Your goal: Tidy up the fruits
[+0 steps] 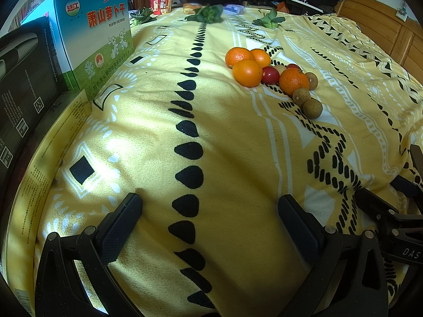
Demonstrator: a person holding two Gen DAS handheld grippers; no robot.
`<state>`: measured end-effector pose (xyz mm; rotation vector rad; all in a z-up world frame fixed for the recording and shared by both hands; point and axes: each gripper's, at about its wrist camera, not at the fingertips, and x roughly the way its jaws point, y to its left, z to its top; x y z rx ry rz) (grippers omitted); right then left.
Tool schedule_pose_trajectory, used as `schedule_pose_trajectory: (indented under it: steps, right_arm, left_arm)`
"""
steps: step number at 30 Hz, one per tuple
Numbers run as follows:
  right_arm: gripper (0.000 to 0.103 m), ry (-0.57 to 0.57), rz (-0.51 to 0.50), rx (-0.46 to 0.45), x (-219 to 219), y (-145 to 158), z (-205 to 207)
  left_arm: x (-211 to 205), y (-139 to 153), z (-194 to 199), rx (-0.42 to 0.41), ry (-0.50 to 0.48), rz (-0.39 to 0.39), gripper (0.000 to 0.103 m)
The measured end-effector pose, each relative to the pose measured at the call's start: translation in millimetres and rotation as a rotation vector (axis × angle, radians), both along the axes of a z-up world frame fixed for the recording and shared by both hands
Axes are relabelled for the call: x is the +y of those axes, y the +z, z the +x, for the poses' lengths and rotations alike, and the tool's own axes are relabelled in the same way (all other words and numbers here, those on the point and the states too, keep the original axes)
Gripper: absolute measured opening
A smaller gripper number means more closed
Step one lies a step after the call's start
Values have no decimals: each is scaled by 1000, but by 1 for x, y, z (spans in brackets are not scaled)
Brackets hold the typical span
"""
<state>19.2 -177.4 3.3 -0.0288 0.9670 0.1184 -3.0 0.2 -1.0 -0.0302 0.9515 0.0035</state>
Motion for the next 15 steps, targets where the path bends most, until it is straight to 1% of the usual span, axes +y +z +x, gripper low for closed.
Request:
schedule_pose_trajectory:
  steps: [8,15]
  right_arm:
    - [103,1,18,-5,-1,3,-1]
    - [103,0,-14,-6,1,2,-1]
  left_arm:
    - [0,-1,-2,0,0,-1,103]
    - [0,-1,-1,0,0,-1,103]
